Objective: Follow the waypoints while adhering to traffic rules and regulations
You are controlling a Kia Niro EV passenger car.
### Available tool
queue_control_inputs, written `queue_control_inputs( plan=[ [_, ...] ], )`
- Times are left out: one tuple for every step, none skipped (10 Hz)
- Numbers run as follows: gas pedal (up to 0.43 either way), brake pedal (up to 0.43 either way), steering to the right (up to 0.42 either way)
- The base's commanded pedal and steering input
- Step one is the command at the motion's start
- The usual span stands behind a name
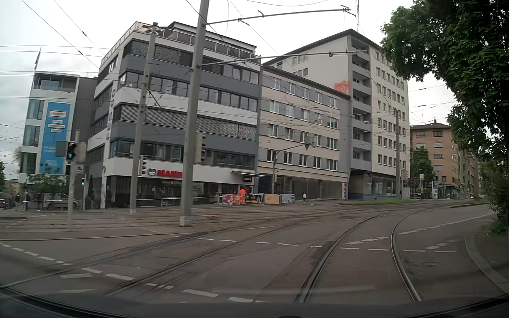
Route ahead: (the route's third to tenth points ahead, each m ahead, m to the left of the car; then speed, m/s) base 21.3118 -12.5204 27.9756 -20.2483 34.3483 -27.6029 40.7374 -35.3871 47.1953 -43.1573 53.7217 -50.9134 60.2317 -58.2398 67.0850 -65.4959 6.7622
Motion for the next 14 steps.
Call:
queue_control_inputs(
  plan=[
    [0.177,0.000,0.239],
    [0.177,0.000,0.235],
    [0.209,0.000,0.225],
    [0.209,0.000,0.209],
    [0.220,0.000,0.196],
    [0.220,0.000,0.191],
    [0.220,0.000,0.193],
    [0.220,0.000,0.196],
    [0.220,0.000,0.201],
    [0.220,0.000,0.209],
    [0.220,0.000,0.210],
    [0.220,0.000,0.206],
    [0.220,0.000,0.202],
    [0.220,0.000,0.200]
  ],
)
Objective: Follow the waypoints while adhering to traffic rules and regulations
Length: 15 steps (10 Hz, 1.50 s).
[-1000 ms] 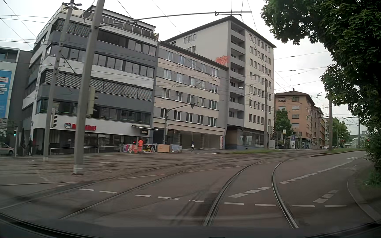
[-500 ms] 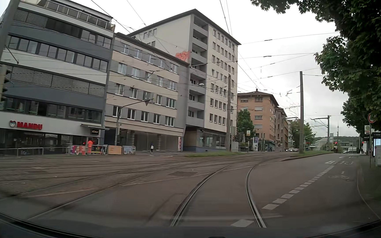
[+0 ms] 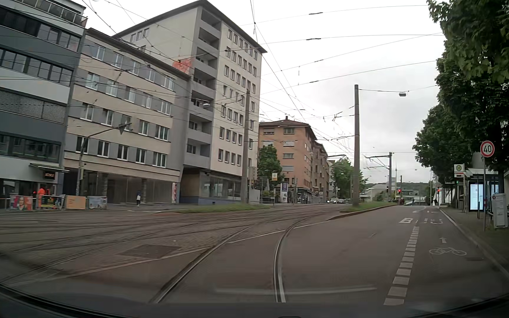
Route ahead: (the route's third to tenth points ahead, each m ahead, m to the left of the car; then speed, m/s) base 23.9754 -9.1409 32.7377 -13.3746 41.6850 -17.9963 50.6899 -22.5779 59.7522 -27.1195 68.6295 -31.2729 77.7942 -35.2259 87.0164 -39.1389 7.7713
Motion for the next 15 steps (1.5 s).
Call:
queue_control_inputs(
  plan=[
    [0.228,0.000,0.200],
    [0.228,0.000,0.200],
    [0.228,0.000,0.195],
    [0.228,0.000,0.181],
    [0.228,0.000,0.170],
    [0.240,0.000,0.151],
    [0.240,0.000,0.135],
    [0.240,0.000,0.125],
    [0.240,0.000,0.118],
    [0.240,0.000,0.113],
    [0.240,0.000,0.107],
    [0.228,0.000,0.100],
    [0.228,0.000,0.090],
    [0.228,0.000,0.073],
    [0.228,0.000,0.064]
  ],
)
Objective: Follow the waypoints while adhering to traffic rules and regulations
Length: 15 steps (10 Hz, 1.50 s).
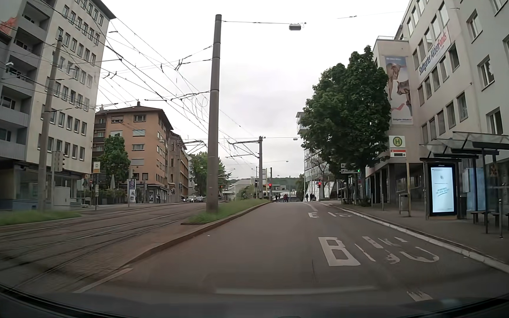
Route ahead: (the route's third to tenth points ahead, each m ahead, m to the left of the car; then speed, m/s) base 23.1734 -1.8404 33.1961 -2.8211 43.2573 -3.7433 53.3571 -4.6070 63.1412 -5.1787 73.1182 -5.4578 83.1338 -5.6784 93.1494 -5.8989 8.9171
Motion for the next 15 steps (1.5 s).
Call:
queue_control_inputs(
  plan=[
    [0.228,0.000,0.052],
    [0.228,0.000,0.043],
    [0.220,0.000,0.035],
    [0.220,0.000,0.026],
    [0.209,0.000,0.021],
    [0.197,0.000,0.016],
    [0.177,0.000,0.015],
    [0.169,0.000,0.018],
    [0.157,0.000,0.017],
    [0.150,0.000,0.016],
    [0.150,0.000,0.016],
    [0.138,0.000,0.016],
    [0.118,0.000,0.016],
    [0.098,0.000,0.014],
    [0.087,0.000,0.011]
  ],
)
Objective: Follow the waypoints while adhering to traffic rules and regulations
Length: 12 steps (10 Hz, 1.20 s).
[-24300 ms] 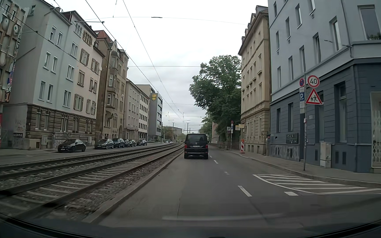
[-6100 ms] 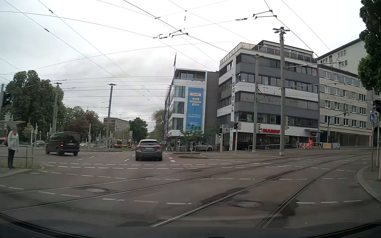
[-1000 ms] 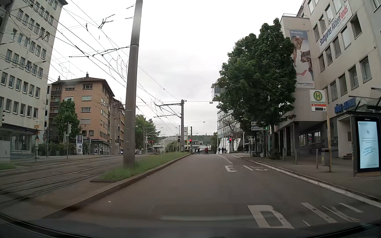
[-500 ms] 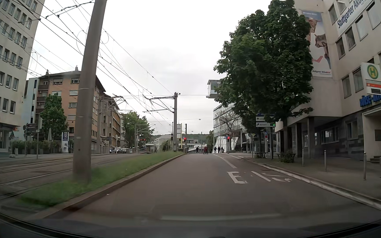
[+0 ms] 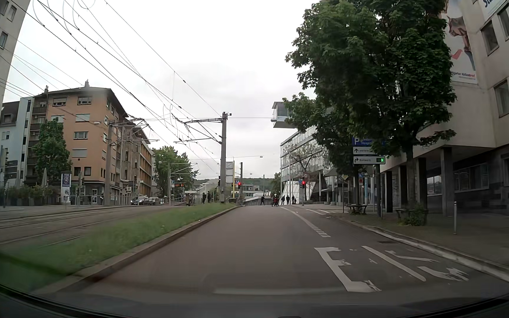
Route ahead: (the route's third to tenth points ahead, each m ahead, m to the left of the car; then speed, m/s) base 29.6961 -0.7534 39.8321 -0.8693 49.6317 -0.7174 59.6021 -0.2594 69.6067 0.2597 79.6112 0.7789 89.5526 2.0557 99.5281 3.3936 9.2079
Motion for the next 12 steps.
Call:
queue_control_inputs(
  plan=[
    [0.079,0.000,0.009],
    [0.079,0.000,0.007],
    [0.079,0.000,0.005],
    [0.067,0.000,0.004],
    [0.059,0.000,0.002],
    [0.020,0.000,0.002],
    [0.000,0.000,0.000],
    [0.000,0.000,-0.005],
    [0.000,0.000,-0.007],
    [0.000,0.000,-0.007],
    [0.000,0.000,-0.006],
    [0.000,0.000,-0.007]
  ],
)
